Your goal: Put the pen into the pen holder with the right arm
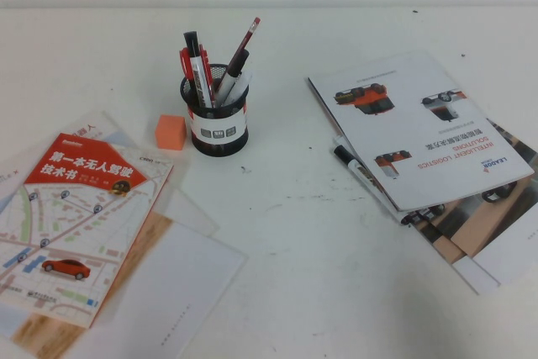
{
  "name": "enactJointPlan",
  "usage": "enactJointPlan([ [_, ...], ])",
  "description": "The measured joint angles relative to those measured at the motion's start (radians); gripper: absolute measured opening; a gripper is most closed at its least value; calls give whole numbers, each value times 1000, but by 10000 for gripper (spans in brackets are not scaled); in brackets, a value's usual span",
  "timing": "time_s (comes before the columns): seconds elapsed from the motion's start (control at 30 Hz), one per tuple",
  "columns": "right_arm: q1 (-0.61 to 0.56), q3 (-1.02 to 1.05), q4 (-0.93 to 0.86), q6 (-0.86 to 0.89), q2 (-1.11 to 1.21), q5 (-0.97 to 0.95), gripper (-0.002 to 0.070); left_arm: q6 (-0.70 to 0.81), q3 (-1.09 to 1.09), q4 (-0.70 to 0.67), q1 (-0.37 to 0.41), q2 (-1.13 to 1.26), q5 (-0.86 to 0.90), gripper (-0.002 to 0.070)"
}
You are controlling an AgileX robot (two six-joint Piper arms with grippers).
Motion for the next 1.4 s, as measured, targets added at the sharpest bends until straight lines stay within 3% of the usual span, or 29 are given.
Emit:
enactJointPlan([
  [0.27,-227,130,1,0,-125,-105,-19,0,0,0,0,0,0,-3],
  [0.53,-243,235,88,-26,-145,-189,-19,0,0,0,0,0,0,-3],
  [0.7,-243,286,444,-439,-242,-171,-19,0,0,0,0,0,0,-3],
  [0.8,-243,286,529,-545,-307,-90,-19,0,0,0,0,0,0,-3],
  [1.0,-243,287,478,-457,-357,110,-19,0,0,0,0,0,0,-3],
  [1.4,-243,288,505,-420,-361,136,-19,0,0,0,0,0,0,-3],
])
